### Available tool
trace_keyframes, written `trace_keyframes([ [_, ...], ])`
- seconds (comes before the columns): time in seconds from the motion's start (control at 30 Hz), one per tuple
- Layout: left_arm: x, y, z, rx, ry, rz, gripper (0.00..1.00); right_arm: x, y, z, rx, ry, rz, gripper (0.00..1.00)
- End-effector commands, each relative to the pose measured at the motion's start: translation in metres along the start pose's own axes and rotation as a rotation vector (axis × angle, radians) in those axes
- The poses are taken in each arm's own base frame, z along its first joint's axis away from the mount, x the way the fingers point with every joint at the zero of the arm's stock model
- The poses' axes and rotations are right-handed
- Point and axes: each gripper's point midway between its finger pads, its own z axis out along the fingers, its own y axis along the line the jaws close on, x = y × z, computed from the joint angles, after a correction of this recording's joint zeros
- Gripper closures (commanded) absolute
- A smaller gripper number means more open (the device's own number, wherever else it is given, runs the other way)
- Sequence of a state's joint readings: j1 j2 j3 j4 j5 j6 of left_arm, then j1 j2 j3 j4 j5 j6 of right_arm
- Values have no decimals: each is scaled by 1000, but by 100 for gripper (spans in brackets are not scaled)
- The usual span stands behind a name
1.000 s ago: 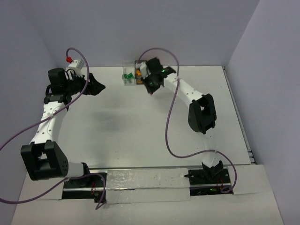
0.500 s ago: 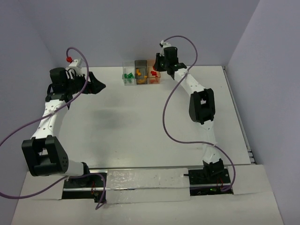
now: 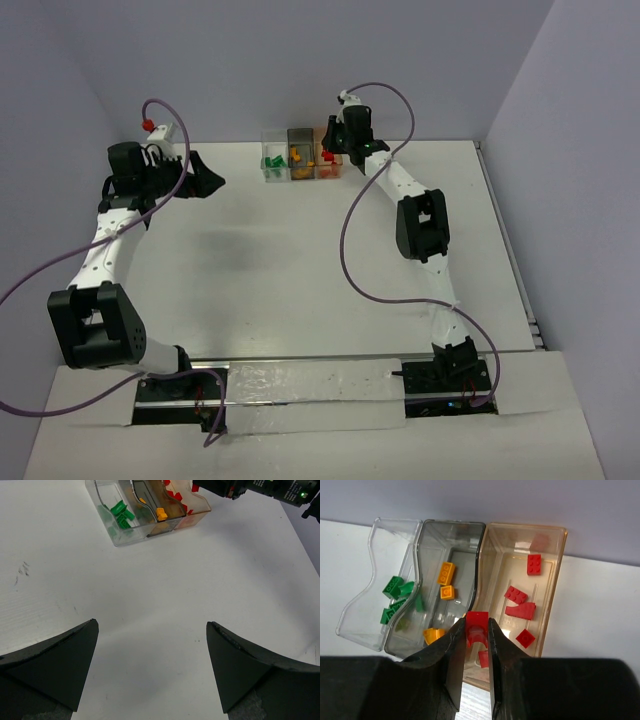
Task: Sort the legos into containers by color
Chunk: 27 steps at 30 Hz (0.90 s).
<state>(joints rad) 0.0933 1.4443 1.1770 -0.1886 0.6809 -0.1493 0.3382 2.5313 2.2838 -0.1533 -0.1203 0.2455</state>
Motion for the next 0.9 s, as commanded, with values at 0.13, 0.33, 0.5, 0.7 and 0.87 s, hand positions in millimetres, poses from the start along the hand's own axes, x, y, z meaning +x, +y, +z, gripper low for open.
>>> trace_keyframes([
  [0.13, -29, 0, 1, -19, -56, 39, 1, -37, 20, -9, -46, -90, -16, 25],
  [0.33, -34, 3, -1, -44, -62, 49, 1, -73, 48, -40, -107, -129, -62, 17],
  [0.5, -32, 7, -1, -81, -35, 48, 1, -122, 72, -107, -129, -168, -109, 13],
  [0.7, -22, 8, 1, -189, -6, 90, 1, -102, 75, -188, -128, -63, -157, 7],
  [0.87, 5, 6, 1, -318, 49, 151, 1, -54, 58, -253, -81, 25, -195, 0],
])
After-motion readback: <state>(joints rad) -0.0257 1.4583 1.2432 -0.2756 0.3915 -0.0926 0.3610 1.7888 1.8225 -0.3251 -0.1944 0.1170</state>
